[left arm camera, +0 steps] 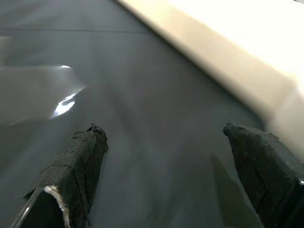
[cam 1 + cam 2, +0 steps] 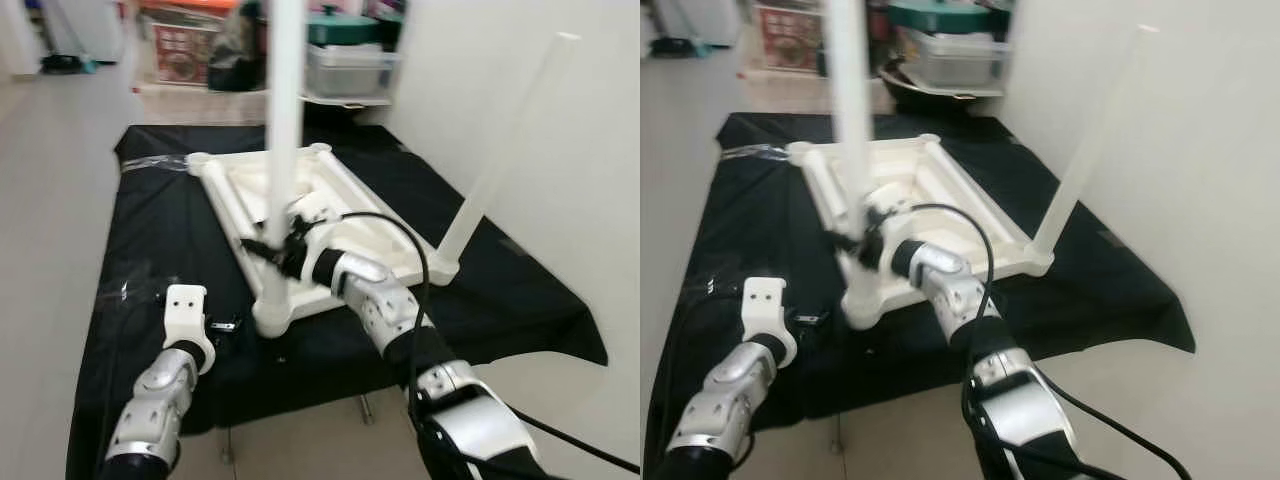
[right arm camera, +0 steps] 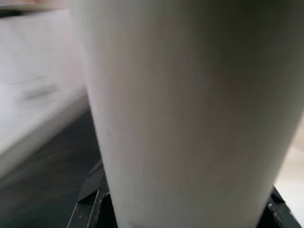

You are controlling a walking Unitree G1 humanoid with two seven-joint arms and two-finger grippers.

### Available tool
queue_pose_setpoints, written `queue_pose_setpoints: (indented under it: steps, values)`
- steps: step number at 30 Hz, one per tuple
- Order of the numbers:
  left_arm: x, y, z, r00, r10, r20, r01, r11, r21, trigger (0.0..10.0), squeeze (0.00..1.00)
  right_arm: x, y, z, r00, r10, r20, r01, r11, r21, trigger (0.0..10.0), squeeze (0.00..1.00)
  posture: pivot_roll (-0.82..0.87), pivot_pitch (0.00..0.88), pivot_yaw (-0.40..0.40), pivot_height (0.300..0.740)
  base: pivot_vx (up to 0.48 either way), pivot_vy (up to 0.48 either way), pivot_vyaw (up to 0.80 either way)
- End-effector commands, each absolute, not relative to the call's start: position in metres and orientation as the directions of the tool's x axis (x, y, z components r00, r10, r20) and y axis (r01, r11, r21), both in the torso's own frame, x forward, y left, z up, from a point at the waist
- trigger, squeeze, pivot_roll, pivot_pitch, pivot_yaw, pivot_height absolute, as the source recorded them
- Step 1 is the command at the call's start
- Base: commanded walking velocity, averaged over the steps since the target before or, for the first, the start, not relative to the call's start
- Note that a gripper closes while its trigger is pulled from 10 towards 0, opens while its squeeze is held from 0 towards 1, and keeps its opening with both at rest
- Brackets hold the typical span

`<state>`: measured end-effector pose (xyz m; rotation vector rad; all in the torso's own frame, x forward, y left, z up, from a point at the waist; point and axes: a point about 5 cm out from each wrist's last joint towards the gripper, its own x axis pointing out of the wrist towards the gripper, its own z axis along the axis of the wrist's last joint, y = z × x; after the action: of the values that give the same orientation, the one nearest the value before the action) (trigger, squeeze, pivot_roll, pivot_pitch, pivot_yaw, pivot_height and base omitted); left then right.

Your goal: Building children table

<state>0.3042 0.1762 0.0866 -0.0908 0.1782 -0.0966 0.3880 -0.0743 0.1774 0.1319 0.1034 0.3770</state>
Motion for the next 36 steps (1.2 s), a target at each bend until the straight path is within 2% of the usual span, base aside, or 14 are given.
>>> queue_pose_setpoints:
  steps: [1, 6, 7, 12, 13, 16, 17, 20, 23, 24, 25, 27, 31, 36]
  values:
    - [0.299, 0.173, 0.078, 0.973, -0.11, -0.205, 0.089, 0.99, -0.107, 10.0, 0.0, 0.375, -0.13, 0.13, 0.951, 0.03, -0.307, 0.019, 0.988, 0.155, 0.0, 0.0, 0.08, 0.0, -0.15, 0.74, 0.0, 0.0, 0.0]
    - [0.299, 0.172, 0.075, 0.97, -0.116, -0.213, 0.095, 0.99, -0.107, 10.0, 0.0, 0.362, -0.126, 0.134, 0.957, 0.047, -0.287, -0.012, 0.992, 0.123, 0.0, 0.0, 0.05, 0.0, -0.136, 0.74, 0.0, 0.0, 0.0]
    - [0.299, 0.171, 0.075, 0.969, -0.122, -0.213, 0.1, 0.989, -0.108, 10.0, 0.0, 0.358, -0.118, 0.138, 0.956, 0.11, -0.274, -0.079, 0.99, 0.12, 10.0, 0.0, 0.03, 0.0, -0.129, 0.74, 0.0, 0.0, 0.0]
    - [0.302, 0.168, 0.076, 0.968, -0.131, -0.212, 0.109, 0.988, -0.111, 10.0, 0.0, 0.355, -0.107, 0.153, 0.963, 0.189, -0.195, -0.173, 0.98, 0.095, 10.0, 0.0, 0.03, 0.0, -0.129, 0.74, 0.0, 0.0, 0.0]
    - [0.303, 0.168, 0.076, 0.969, -0.132, -0.21, 0.111, 0.988, -0.112, 10.0, 0.0, 0.357, -0.109, 0.164, 0.971, 0.196, -0.136, -0.182, 0.977, 0.109, 10.0, 1.0, 0.03, 0.0, -0.126, 0.74, 0.0, 0.0, 0.0]
    - [0.304, 0.167, 0.077, 0.969, -0.134, -0.208, 0.113, 0.987, -0.111, 10.0, 0.0, 0.365, -0.112, 0.188, 0.963, 0.263, -0.051, -0.255, 0.958, 0.129, 10.0, 1.0, 0.03, 0.0, -0.128, 0.74, 0.0, 0.0, 0.0]
    - [0.304, 0.168, 0.077, 0.969, -0.134, -0.207, 0.113, 0.987, -0.111, 10.0, 0.0, 0.369, -0.112, 0.2, 0.944, 0.328, -0.013, -0.324, 0.937, 0.129, 10.0, 0.0, 0.04, 0.0, -0.129, 0.74, 0.0, 0.0, 0.0]
    - [0.304, 0.17, 0.077, 0.97, -0.132, -0.206, 0.112, 0.988, -0.109, 10.0, 0.0, 0.373, -0.107, 0.222, 0.867, 0.493, 0.071, -0.498, 0.857, 0.134, 10.0, 0.0, 0.05, 0.0, -0.129, 0.74, 0.0, 0.0, 0.0]
    - [0.304, 0.171, 0.076, 0.968, -0.133, -0.211, 0.114, 0.988, -0.1, 10.0, 0.0, 0.366, -0.092, 0.236, 0.7, 0.701, 0.141, -0.715, 0.684, 0.149, 10.0, 0.0, 0.07, 0.0, -0.125, 0.74, 0.0, 0.0, 0.0]
    - [0.304, 0.172, 0.077, 0.968, -0.135, -0.212, 0.117, 0.989, -0.095, 10.0, 0.0, 0.358, -0.08, 0.244, 0.533, 0.823, 0.196, -0.846, 0.519, 0.12, 10.0, 0.0, 0.07, 0.0, -0.122, 0.74, 0.0, 0.0, 0.0]
    - [0.305, 0.171, 0.078, 0.968, -0.136, -0.21, 0.118, 0.989, -0.095, 10.0, 0.0, 0.354, -0.073, 0.246, 0.45, 0.869, 0.206, -0.893, 0.439, 0.096, 10.0, 0.0, 0.08, 0.0, -0.122, 0.74, 0.0, 0.0, 0.0]
    - [0.305, 0.171, 0.078, 0.968, -0.136, -0.21, 0.118, 0.989, -0.095, 10.0, 0.0, 0.354, -0.073, 0.246, 0.45, 0.869, 0.206, -0.893, 0.439, 0.096, 10.0, 0.0, 0.08, 0.0, -0.122, 0.74, 0.0, 0.0, 0.0]
    - [0.307, 0.172, 0.082, 0.972, -0.129, -0.196, 0.113, 0.989, -0.092, 10.0, 0.0, 0.328, -0.034, 0.235, 0.157, 0.978, 0.137, -0.987, 0.161, -0.02, 10.0, 0.0, 0.12, 0.0, -0.149, 0.74, 0.0, 0.0, 0.0]
    - [0.304, 0.175, 0.08, 0.973, -0.119, -0.2, 0.103, 0.991, -0.088, 10.0, 0.0, 0.319, -0.012, 0.216, 0.105, 0.991, 0.078, -0.994, 0.108, -0.034, 10.0, 0.0, 0.13, 0.0, -0.15, 0.74, 0.0, 0.0, 0.0]
